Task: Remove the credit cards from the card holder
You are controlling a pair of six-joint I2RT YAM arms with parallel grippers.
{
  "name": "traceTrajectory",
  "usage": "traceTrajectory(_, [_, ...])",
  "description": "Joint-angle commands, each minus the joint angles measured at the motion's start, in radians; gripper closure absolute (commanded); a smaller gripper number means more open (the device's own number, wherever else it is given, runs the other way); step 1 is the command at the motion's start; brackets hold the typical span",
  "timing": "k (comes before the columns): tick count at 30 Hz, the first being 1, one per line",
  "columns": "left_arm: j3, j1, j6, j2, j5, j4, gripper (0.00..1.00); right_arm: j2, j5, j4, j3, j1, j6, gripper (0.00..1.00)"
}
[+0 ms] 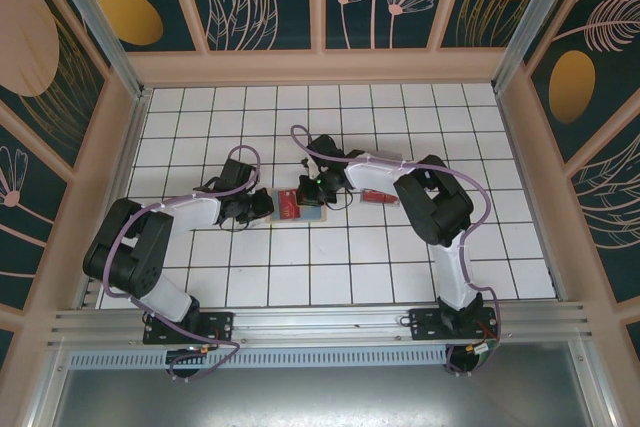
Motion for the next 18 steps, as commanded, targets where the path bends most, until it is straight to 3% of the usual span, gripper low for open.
traceTrajectory(1, [-0.011,0.002,-0.003,0.025,-0.001,-0.01,0.87,-0.017,-0.022,0.001,-0.019,-0.004,0.01,0.86])
traceTrajectory(8, [-0.013,0.002,-0.002,0.025,0.002,-0.008,0.87,0.008,-0.066,0.035,-0.027,-0.004,0.018,0.8])
traceTrajectory(15, [-0.014,0.002,-0.001,0.025,0.002,-0.009,0.87,0.016,-0.089,0.051,-0.027,-0.005,0.021,0.87])
traceTrajectory(18, [-0.014,0.002,-0.002,0.026,0.001,-0.009,0.87,0.015,-0.102,0.06,-0.032,-0.007,0.026,0.96])
